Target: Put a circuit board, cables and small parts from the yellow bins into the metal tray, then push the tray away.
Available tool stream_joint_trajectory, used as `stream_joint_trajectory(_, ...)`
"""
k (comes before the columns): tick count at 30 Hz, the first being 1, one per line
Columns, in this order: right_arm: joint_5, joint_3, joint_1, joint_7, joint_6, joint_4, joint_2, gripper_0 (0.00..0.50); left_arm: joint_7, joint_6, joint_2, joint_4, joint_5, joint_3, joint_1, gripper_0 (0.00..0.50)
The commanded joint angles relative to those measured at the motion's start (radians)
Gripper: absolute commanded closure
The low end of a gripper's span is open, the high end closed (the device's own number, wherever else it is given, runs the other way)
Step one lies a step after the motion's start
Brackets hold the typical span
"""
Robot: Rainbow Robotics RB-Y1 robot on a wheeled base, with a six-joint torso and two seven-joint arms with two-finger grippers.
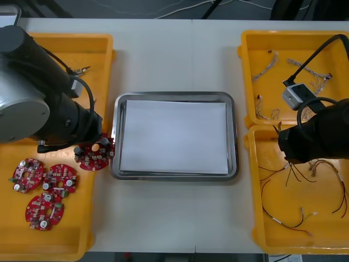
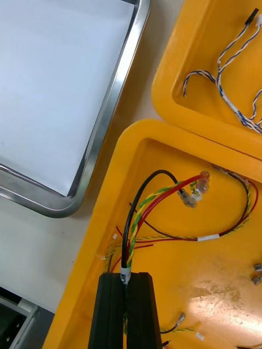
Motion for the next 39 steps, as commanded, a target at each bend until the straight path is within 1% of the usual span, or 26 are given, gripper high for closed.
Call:
stream_joint_trajectory(1, 0.005, 0.021, -0.032, -0.059, 0.003, -0.030, -0.027, 0.500, 0.119, 0.007, -0.037, 0.049, -0.046, -0.064, -0.095, 0.500)
stream_joint_trajectory(3, 0.008, 0.021, -0.032, -0.059, 0.003, -0.030, -0.044, 0.500, 0.129, 0.006, -0.058, 0.082, -0.077, -0.098, -0.118, 0.500)
stream_joint_trajectory(7, 0.013, 0.020, -0.027, -0.064, 0.003, -0.030, -0.070, 0.500, 0.139, -0.040, -0.103, 0.150, -0.114, -0.136, -0.151, 0.500)
stream_joint_trajectory(13, 0.019, 0.016, -0.027, -0.070, 0.003, -0.030, -0.096, 0.500, 0.151, -0.092, -0.153, 0.211, -0.152, -0.177, -0.187, 0.500)
stream_joint_trajectory(18, 0.018, 0.016, -0.026, -0.070, 0.003, -0.030, -0.098, 0.500, 0.152, -0.100, -0.181, 0.251, -0.163, -0.191, -0.211, 0.500)
stream_joint_trajectory(25, 0.018, 0.016, -0.026, -0.070, 0.003, -0.030, -0.098, 0.500, 0.154, -0.155, -0.193, 0.312, -0.224, -0.262, -0.220, 0.500)
stream_joint_trajectory(30, 0.018, 0.016, -0.026, -0.070, 0.003, -0.030, -0.098, 0.500, 0.151, -0.199, -0.196, 0.357, -0.223, -0.288, -0.220, 0.500)
stream_joint_trajectory(39, 0.018, 0.016, -0.026, -0.070, 0.003, -0.030, -0.098, 0.500, 0.157, -0.204, -0.204, 0.371, -0.218, -0.315, -0.217, 0.500)
